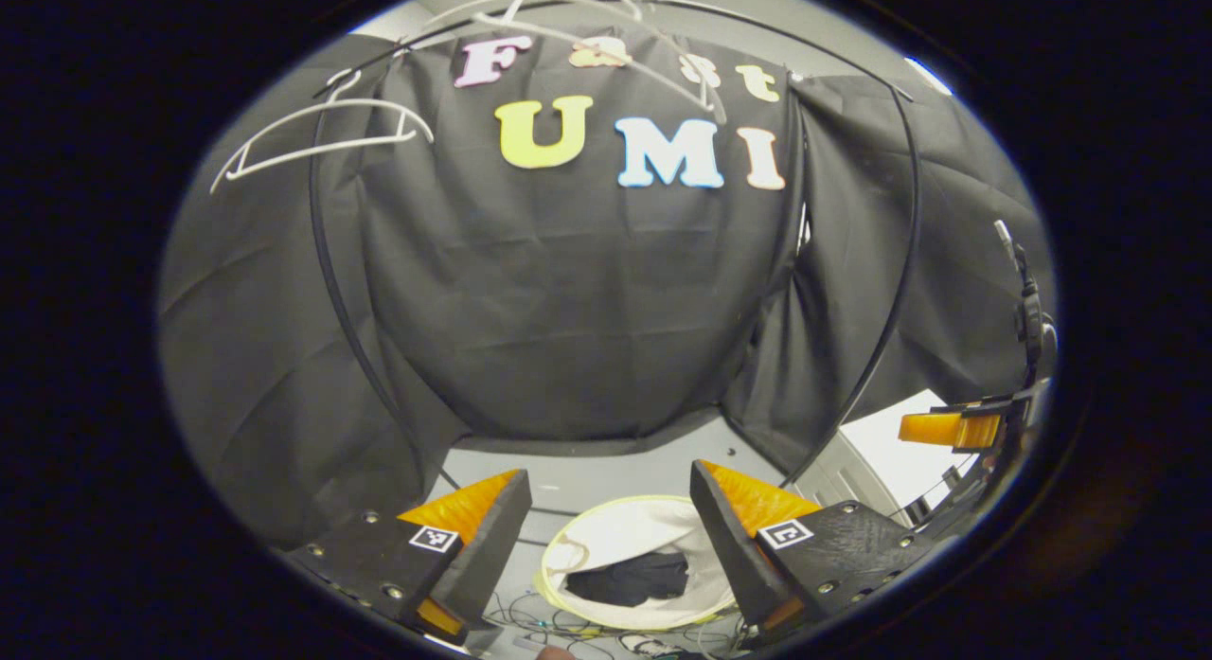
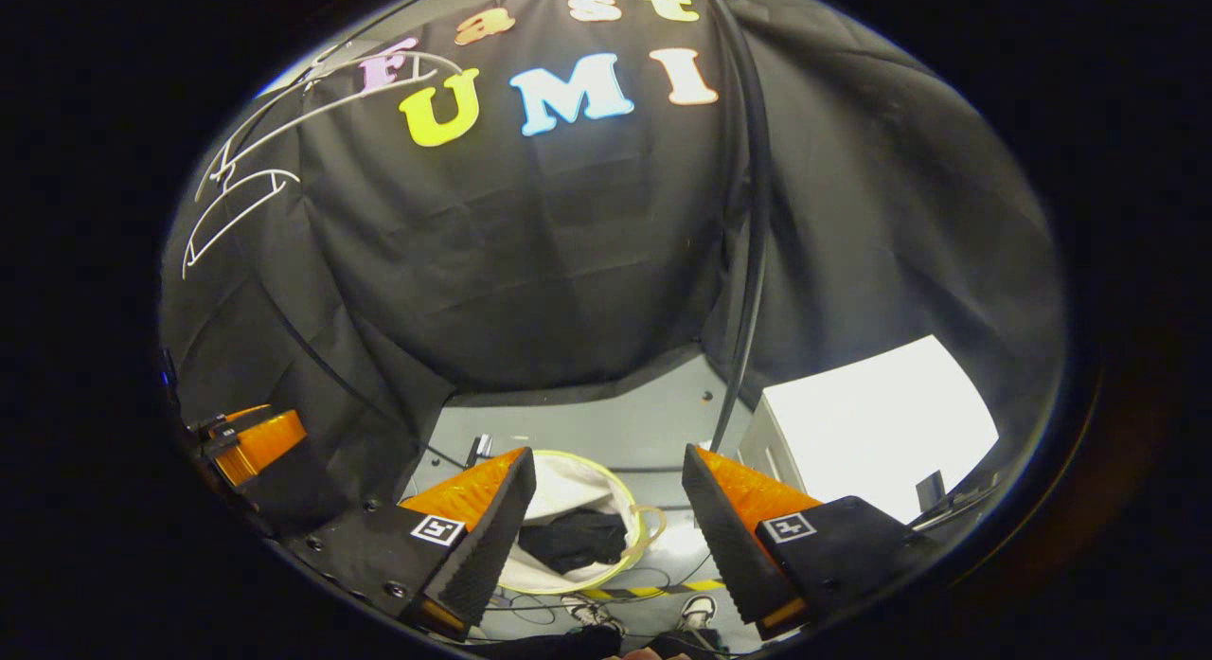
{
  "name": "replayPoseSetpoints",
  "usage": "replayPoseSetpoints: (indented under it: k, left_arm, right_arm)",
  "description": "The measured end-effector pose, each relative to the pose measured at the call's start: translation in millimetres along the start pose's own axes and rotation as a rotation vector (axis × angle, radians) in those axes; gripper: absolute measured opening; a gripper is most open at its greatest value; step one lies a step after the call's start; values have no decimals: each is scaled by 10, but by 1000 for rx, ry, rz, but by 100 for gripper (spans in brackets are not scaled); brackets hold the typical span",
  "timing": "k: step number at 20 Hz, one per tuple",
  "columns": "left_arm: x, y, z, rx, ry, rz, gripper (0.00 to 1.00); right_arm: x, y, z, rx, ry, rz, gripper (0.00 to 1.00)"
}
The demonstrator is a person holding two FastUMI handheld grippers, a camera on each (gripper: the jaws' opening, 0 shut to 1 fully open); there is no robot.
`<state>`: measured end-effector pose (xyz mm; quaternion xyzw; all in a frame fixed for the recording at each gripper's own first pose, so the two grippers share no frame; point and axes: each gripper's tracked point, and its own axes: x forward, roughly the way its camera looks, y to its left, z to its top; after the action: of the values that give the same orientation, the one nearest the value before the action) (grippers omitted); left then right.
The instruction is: Grasp the clothes on the hanger with both hands and then place them into the laundry hamper below.
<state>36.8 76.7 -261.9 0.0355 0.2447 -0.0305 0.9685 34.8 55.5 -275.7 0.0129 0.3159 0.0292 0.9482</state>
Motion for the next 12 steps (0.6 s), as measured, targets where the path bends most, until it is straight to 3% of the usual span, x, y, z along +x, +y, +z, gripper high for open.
replayPoseSetpoints:
  k: [4, 10, 11, 12]
  left_arm:
    - [-388, -217, 650, 2, -115, 69, 100]
    - [-984, -683, 1635, 22, -288, 99, 100]
    - [-1112, -758, 1774, 13, -314, 103, 100]
    - [-1212, -828, 1891, 2, -342, 107, 100]
  right_arm:
    - [-216, -204, 625, -23, -161, 16, 98]
    - [-554, -543, 1407, -60, -380, 29, 98]
    - [-630, -575, 1545, -67, -421, 36, 93]
    - [-695, -589, 1656, -76, -454, 48, 98]
